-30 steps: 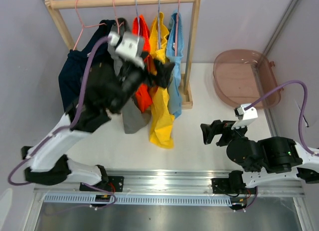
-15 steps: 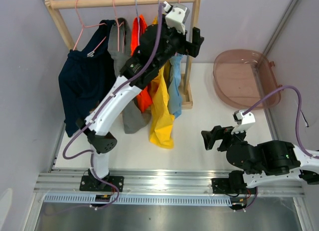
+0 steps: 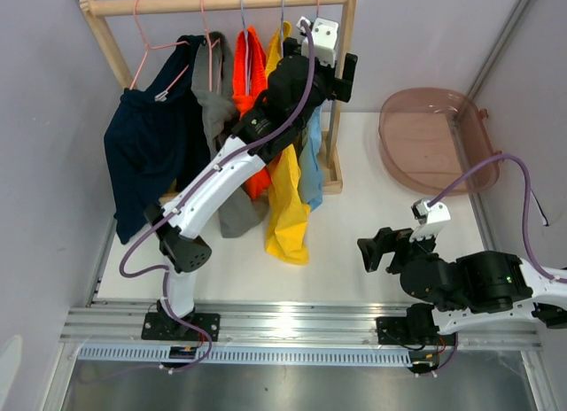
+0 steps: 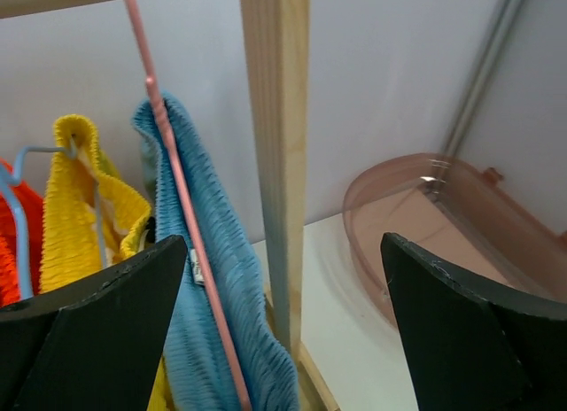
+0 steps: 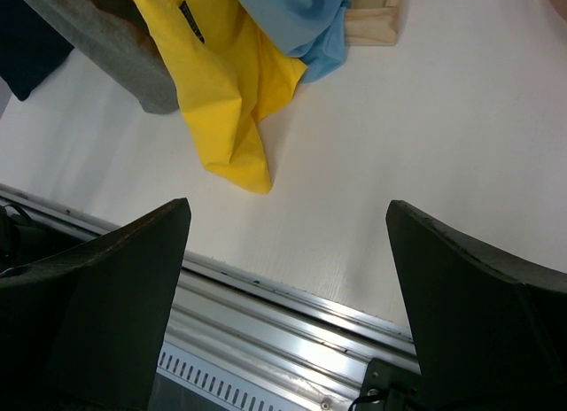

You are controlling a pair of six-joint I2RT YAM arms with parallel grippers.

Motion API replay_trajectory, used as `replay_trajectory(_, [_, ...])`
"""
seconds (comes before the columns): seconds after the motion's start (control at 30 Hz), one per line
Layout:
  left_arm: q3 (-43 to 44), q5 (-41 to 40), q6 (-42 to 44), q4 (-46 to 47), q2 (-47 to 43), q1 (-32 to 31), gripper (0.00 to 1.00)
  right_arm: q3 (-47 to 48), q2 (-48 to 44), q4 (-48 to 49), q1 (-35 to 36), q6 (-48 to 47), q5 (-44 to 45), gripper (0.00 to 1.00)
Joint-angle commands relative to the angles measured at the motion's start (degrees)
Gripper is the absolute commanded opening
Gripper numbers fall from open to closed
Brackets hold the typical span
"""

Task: Remove the shorts from the hanger

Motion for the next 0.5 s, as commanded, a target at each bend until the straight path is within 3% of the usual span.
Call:
replay_trajectory(0.0, [0.5,-7.1,2.4,3.0,-2.4,-0.5,0.98,-0.3,-0.2,-0.4,-0.2,2.1,0.7,1.0])
replay_trajectory(0.2, [0.5,-9.3,0.9,2.0,-0.6,0.1,0.99,-0.5,0.0,-1.6,-0.1,3.4,0.4,1.0])
replay_trajectory(0.47, [-0.2,-4.3,-7.6,-1.9,1.1,3.6,0.97,-0.9,0.0,-4.3,-0.1,6.5,-0.7,1.0])
